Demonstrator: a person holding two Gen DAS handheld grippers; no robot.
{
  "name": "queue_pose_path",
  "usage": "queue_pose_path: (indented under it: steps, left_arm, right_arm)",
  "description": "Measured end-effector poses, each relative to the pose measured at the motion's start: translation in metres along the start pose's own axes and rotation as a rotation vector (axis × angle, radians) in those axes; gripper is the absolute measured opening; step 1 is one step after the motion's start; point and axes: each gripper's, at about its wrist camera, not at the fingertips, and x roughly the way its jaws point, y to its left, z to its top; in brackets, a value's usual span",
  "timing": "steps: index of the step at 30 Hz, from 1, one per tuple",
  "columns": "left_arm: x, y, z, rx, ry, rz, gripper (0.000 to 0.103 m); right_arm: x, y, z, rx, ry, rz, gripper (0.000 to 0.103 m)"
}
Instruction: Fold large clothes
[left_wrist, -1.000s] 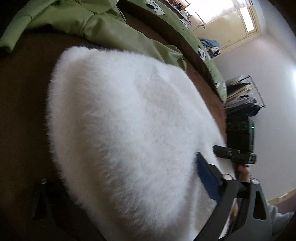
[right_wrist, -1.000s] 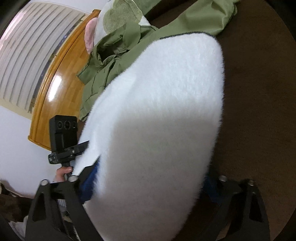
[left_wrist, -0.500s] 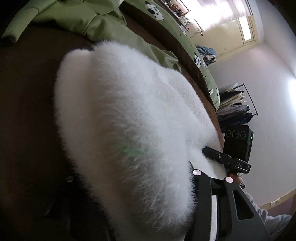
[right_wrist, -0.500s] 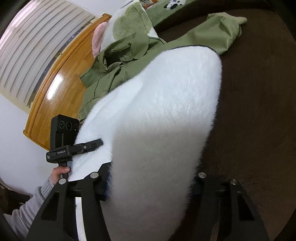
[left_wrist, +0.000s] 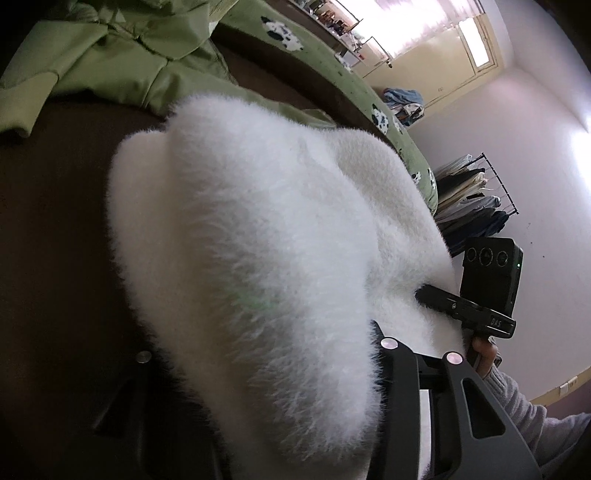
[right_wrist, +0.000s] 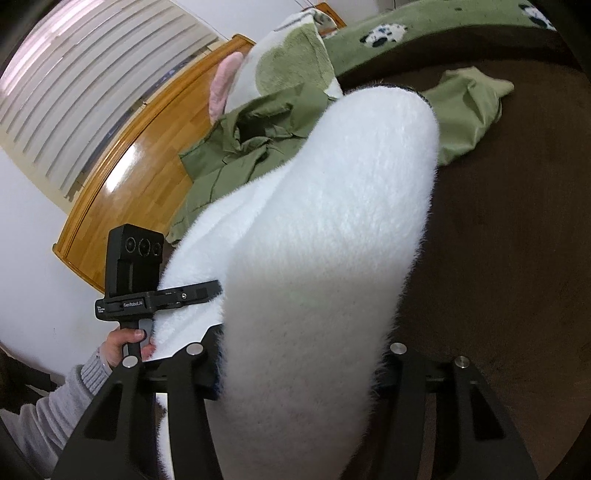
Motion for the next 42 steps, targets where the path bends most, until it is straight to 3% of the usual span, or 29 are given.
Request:
queue_pose_path:
  steps: [9,22,26,35,42]
  left_arm:
    - [-0.02,-0.043,0.012,0.052,-0.038,-0.012,0.044]
    - [-0.07,-0.143,0.023,0.142,-0.099,-0.026,0.044]
    - [-0.076,-0.152,0.017,0.149,-0.094,-0.029,0.044]
    - [-0.068,-0.177,0.013,0.165,-0.082,-0.035,0.044]
    - [-0.037,-0.207,0.025,0.209,-0.046,-0.048,0.044]
  right_arm:
    - [-0.046,0.029,0.012,-0.046,-0.041,-0.009,0.053]
    - [-0.137,0.075,0.023,-0.105,-0.125,0.005,0.053]
    - [-0.152,0.079,0.022,-0.111,-0.127,-0.007,0.053]
    - [-0.18,0.073,0.016,-0.105,-0.145,-0.019,0.053]
    - [-0.226,0.048,0.001,-0.073,-0.191,-0.043,0.053]
